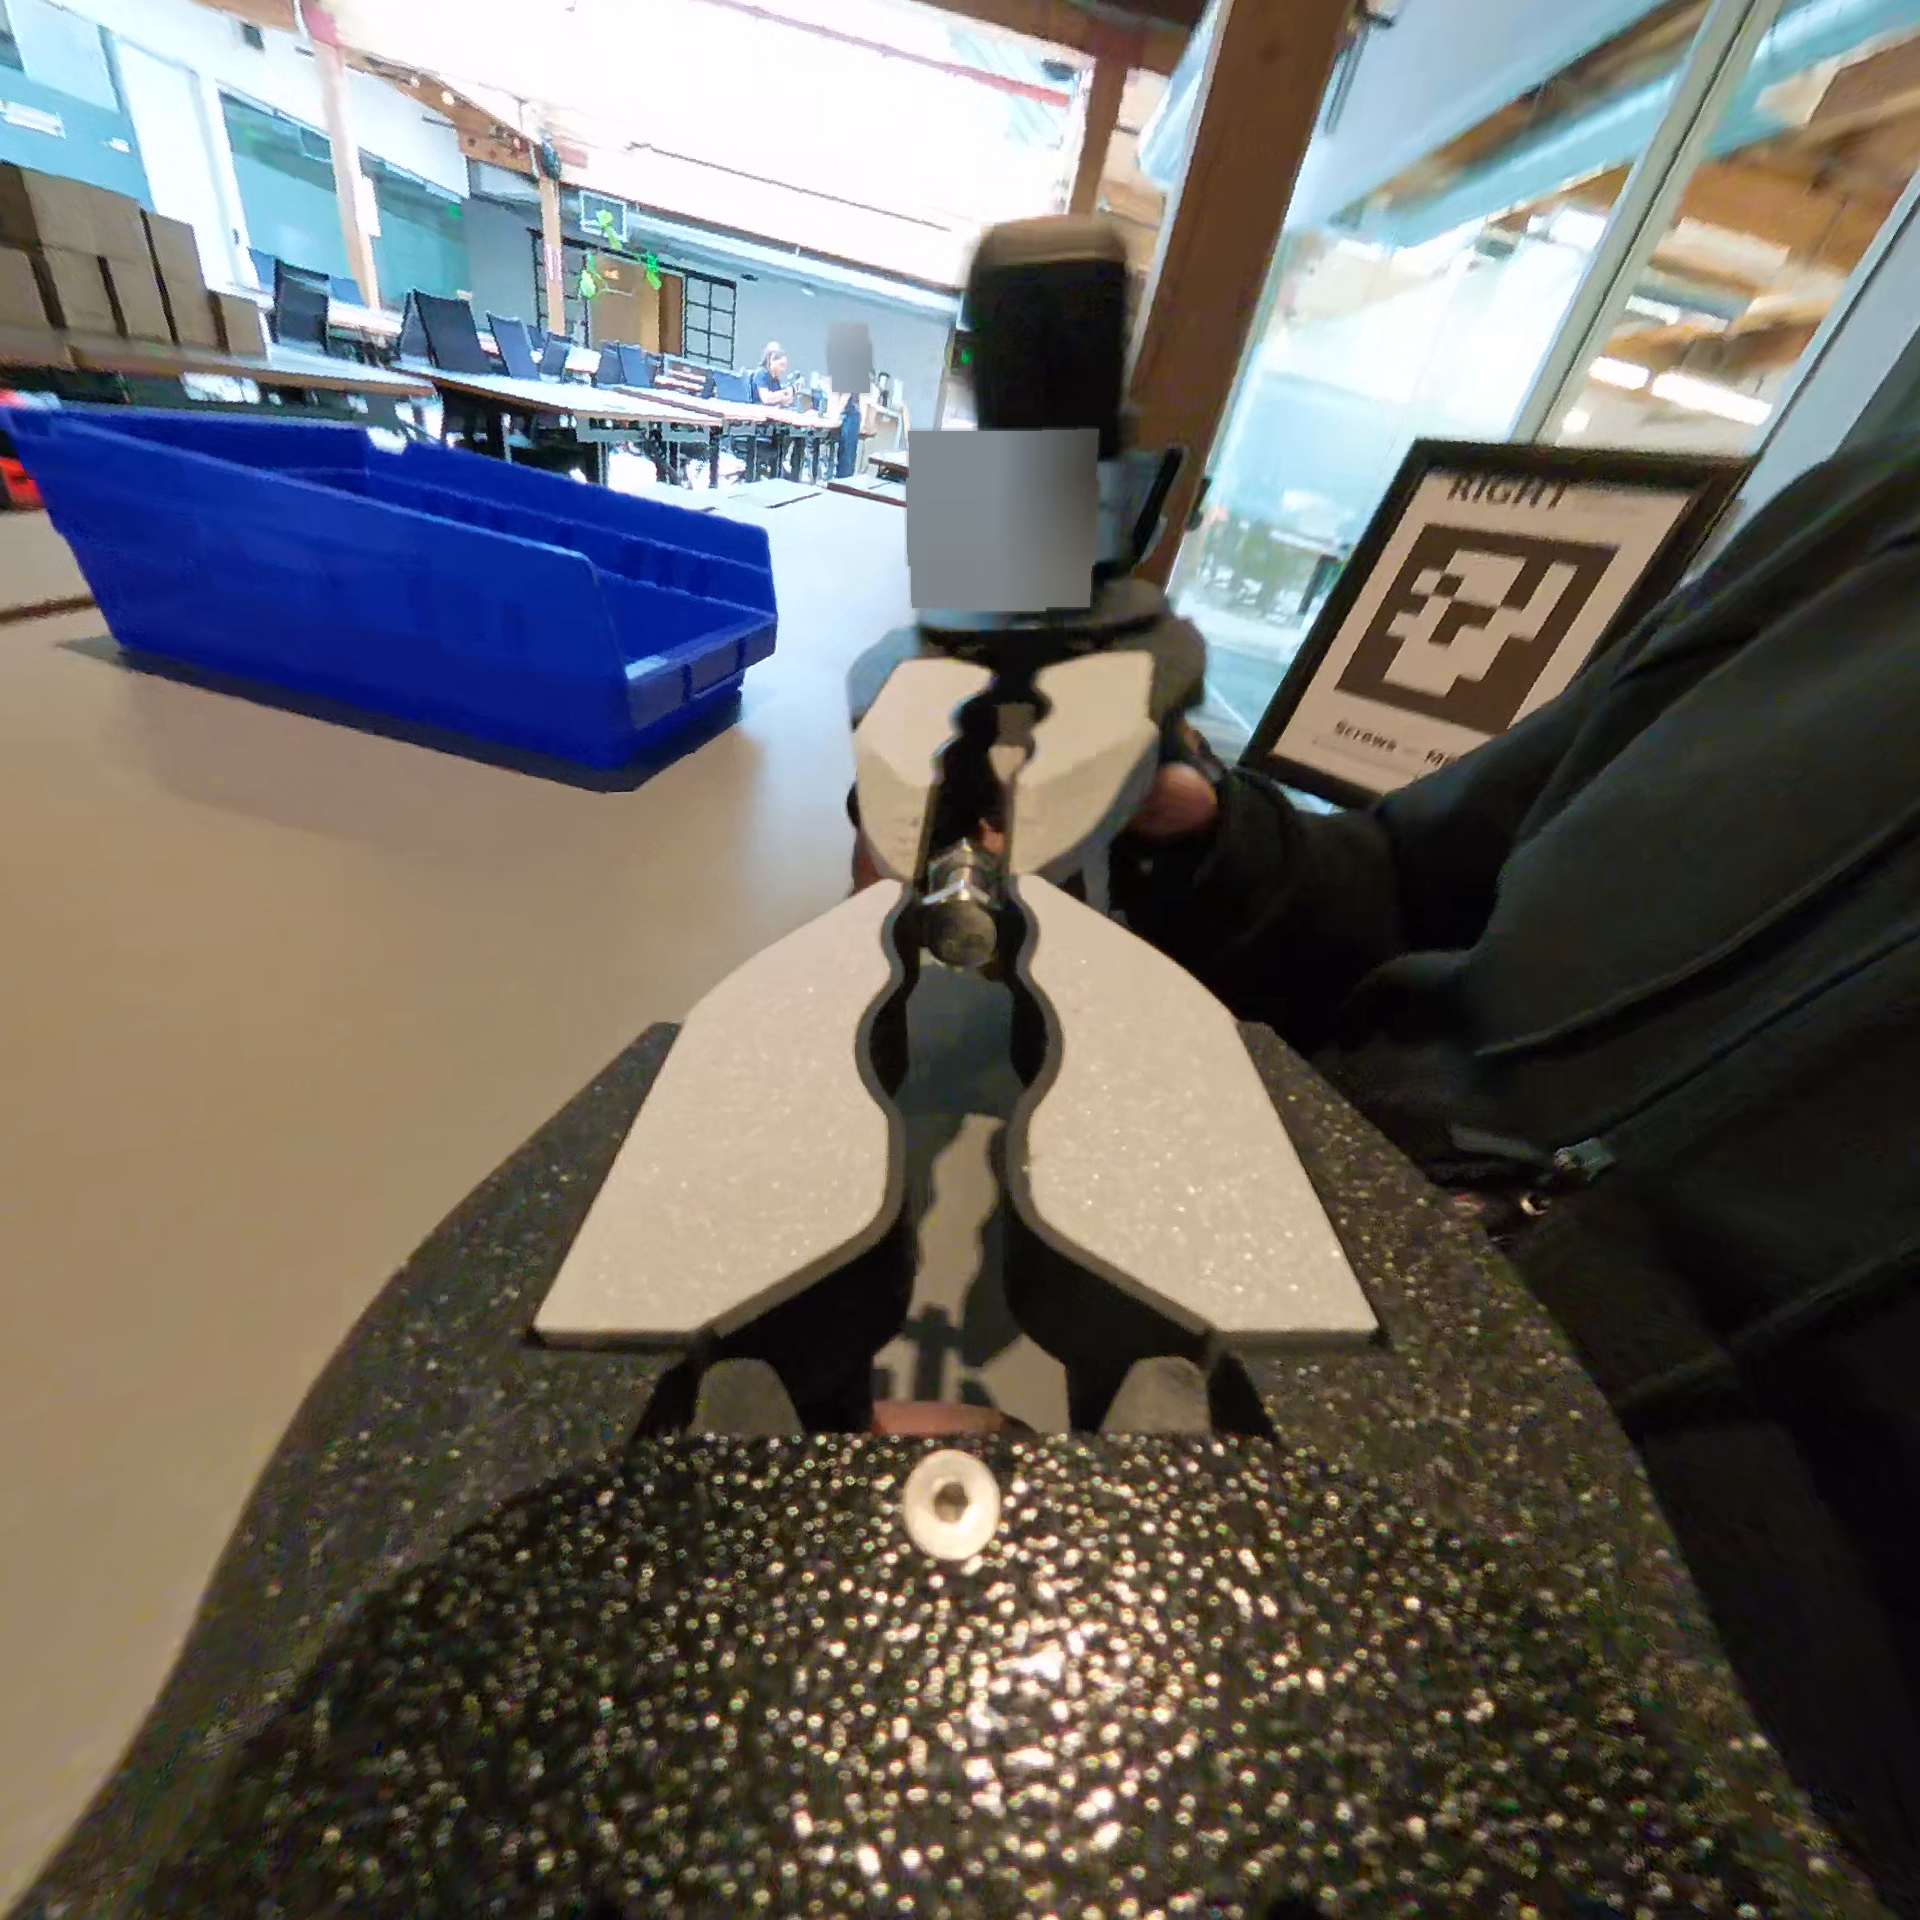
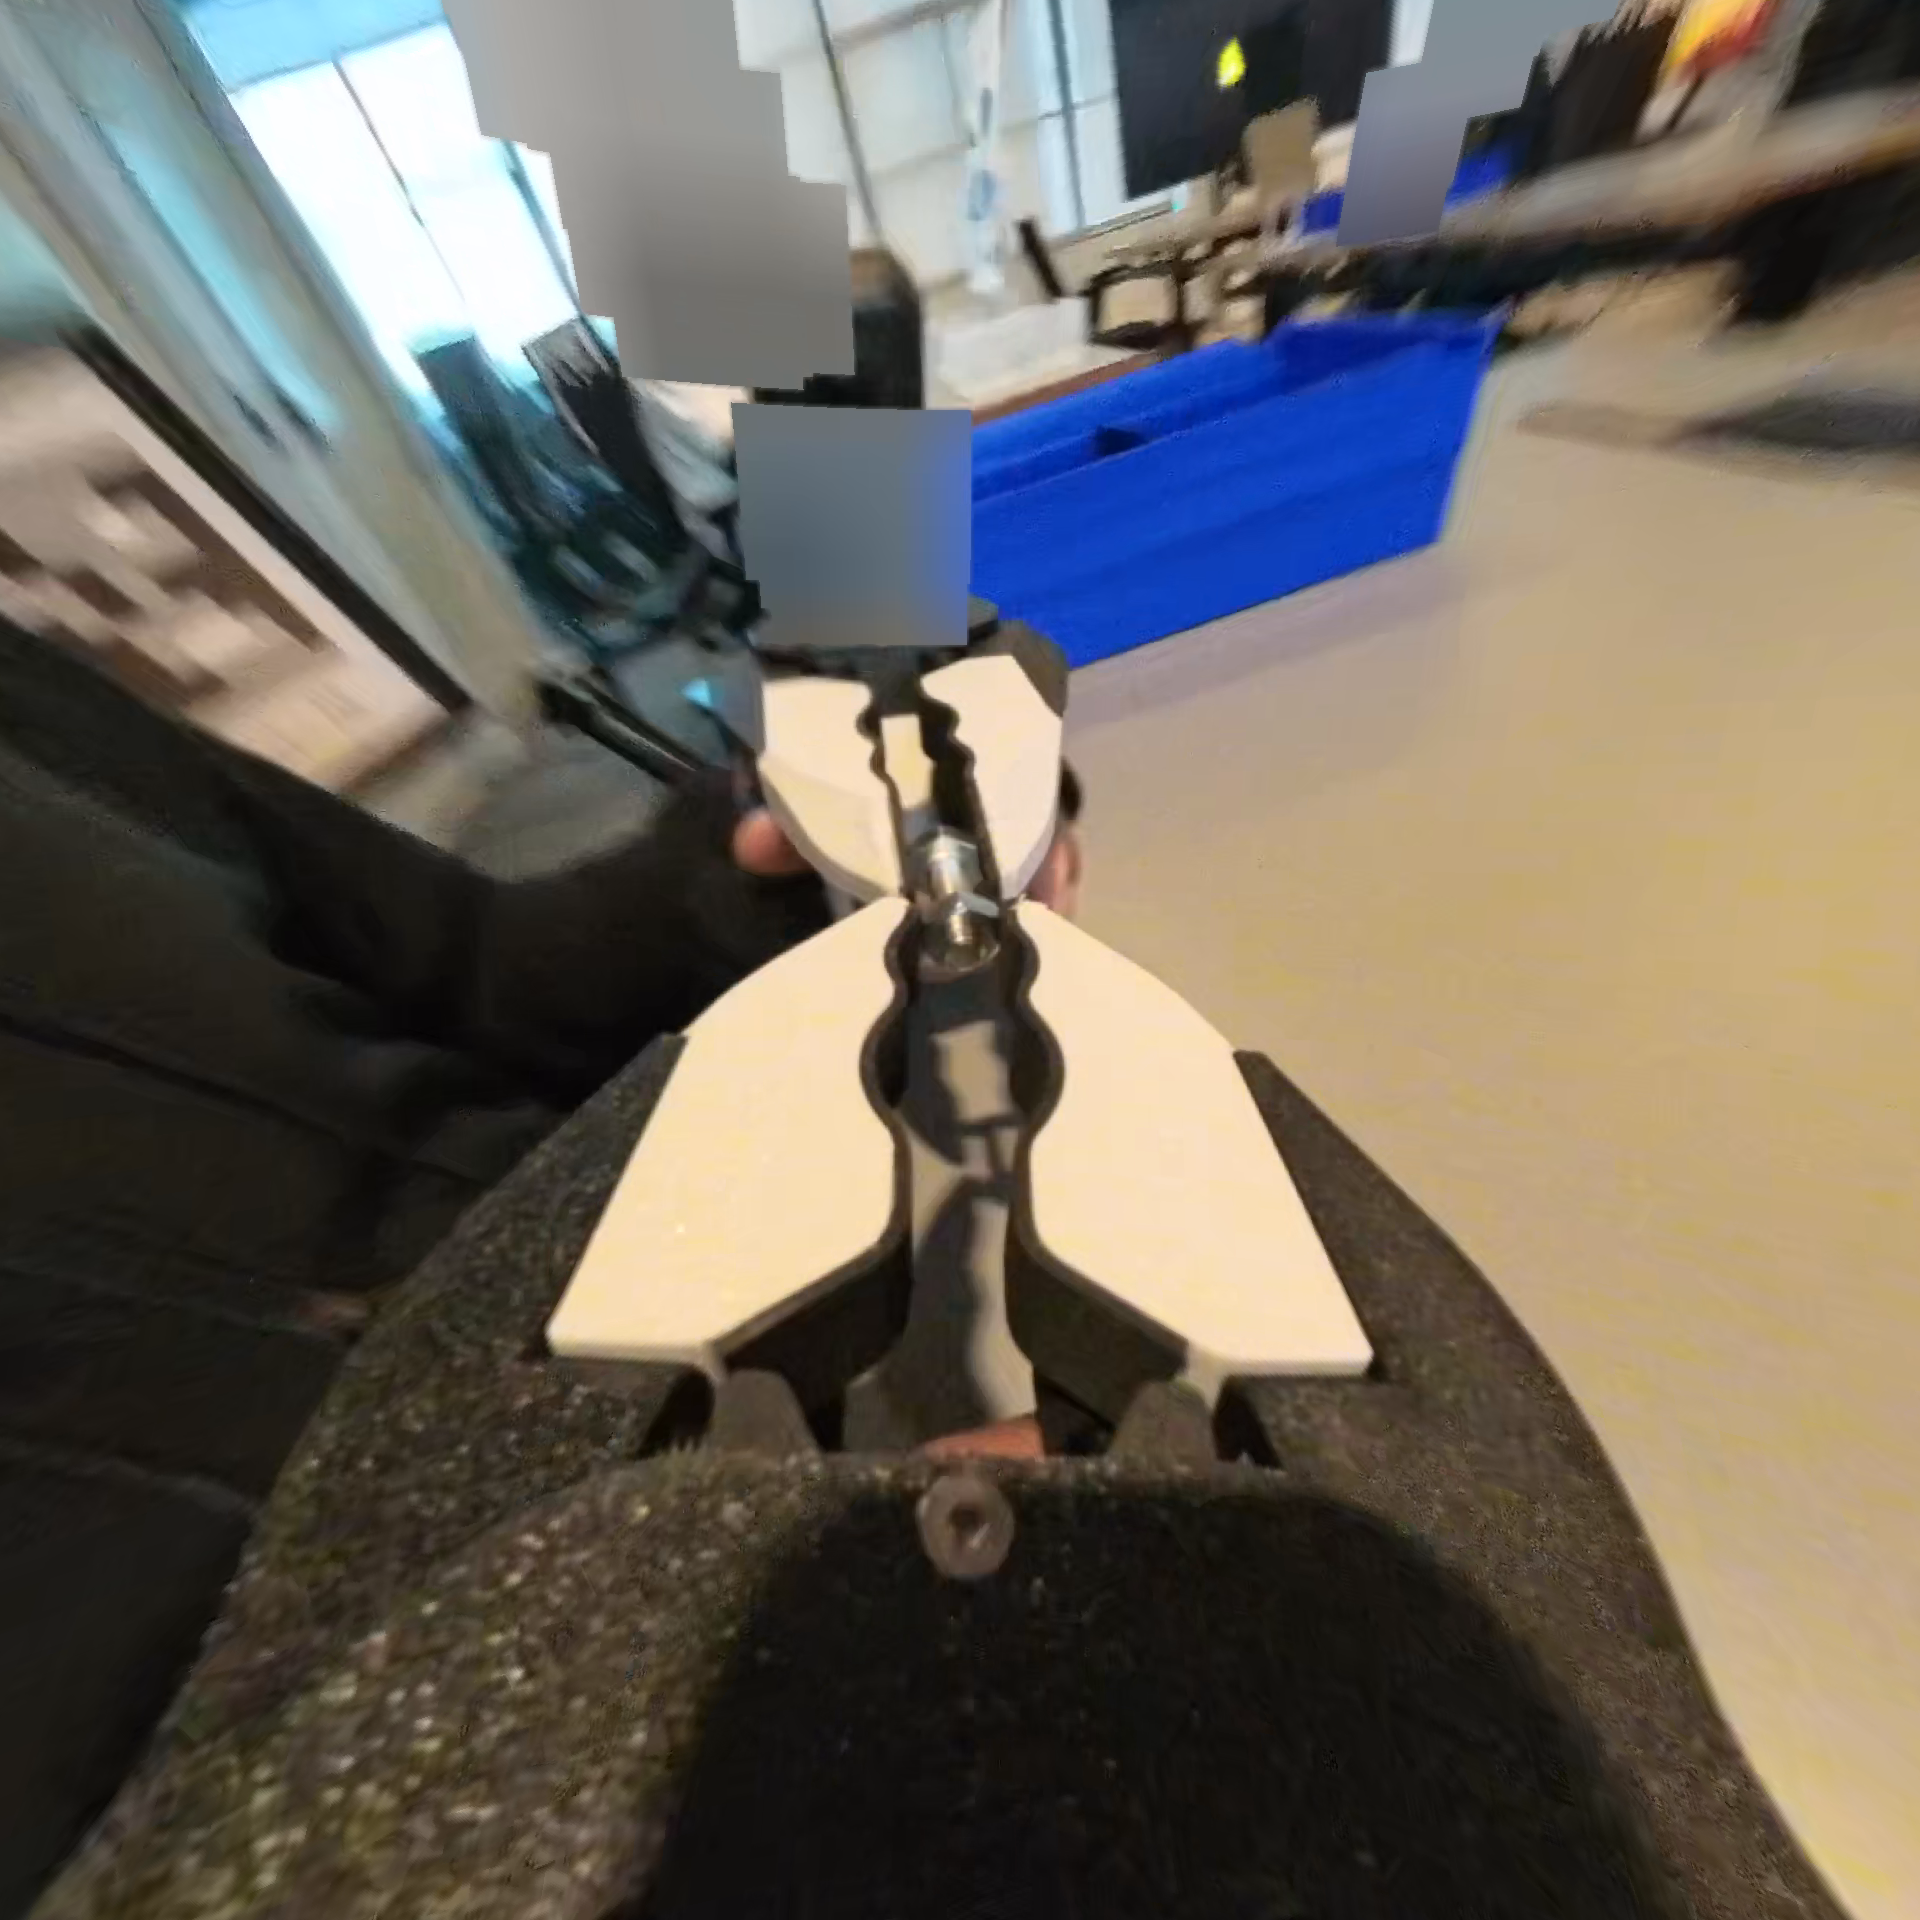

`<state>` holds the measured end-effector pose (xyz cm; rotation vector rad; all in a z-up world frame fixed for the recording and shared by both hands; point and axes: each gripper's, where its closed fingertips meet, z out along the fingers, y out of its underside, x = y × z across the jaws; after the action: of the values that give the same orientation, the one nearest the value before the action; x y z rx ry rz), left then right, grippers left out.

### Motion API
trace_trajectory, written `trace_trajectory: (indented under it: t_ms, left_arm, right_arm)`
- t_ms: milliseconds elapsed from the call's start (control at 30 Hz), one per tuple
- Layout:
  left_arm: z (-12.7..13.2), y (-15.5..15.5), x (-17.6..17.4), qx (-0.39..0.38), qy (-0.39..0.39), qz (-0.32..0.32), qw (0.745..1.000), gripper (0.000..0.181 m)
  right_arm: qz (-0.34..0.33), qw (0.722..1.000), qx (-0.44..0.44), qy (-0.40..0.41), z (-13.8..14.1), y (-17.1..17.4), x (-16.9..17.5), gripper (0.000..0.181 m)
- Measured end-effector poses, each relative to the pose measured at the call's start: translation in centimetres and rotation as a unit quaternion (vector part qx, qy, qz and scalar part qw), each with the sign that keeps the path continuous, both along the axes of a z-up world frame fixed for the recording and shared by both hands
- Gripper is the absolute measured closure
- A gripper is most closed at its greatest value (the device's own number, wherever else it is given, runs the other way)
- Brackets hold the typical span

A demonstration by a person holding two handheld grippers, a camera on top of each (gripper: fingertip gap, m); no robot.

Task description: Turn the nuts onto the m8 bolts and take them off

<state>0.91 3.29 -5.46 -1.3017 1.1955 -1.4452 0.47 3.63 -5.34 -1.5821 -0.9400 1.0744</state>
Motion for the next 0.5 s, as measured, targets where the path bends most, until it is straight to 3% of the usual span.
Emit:
trace_trajectory:
  t_ms: [67,133,233,367,500]
  left_arm:
    - [0.2,-0.2,0.1,0.014,-0.007,0.001,1.0,0.167]
    - [0.4,0.1,0.1,-0.007,-0.014,0.005,1.0,0.167]
    - [0.8,0.9,-0.3,-0.048,-0.03,0.012,0.998,0.167]
    - [1.3,1.0,-0.6,-0.096,-0.049,-0.007,0.994,0.167]
    - [1.0,0.8,-0.5,-0.108,-0.042,-0.018,0.993,0.167]
  right_arm:
    - [0.039,0.99,-0.114,0.067,0.4,-0.3,0.1,0.167]
    - [0.046,0.989,-0.108,0.087,0.6,-0.1,0.1,0.167]
    - [-0.005,0.998,0.04,0.04,0.7,0.7,0.3,0.152]
    - [-0.053,0.966,0.247,-0.057,0.9,0.7,0.6,0.148]
    - [-0.069,0.942,0.317,-0.086,0.9,0.6,0.3,0.151]
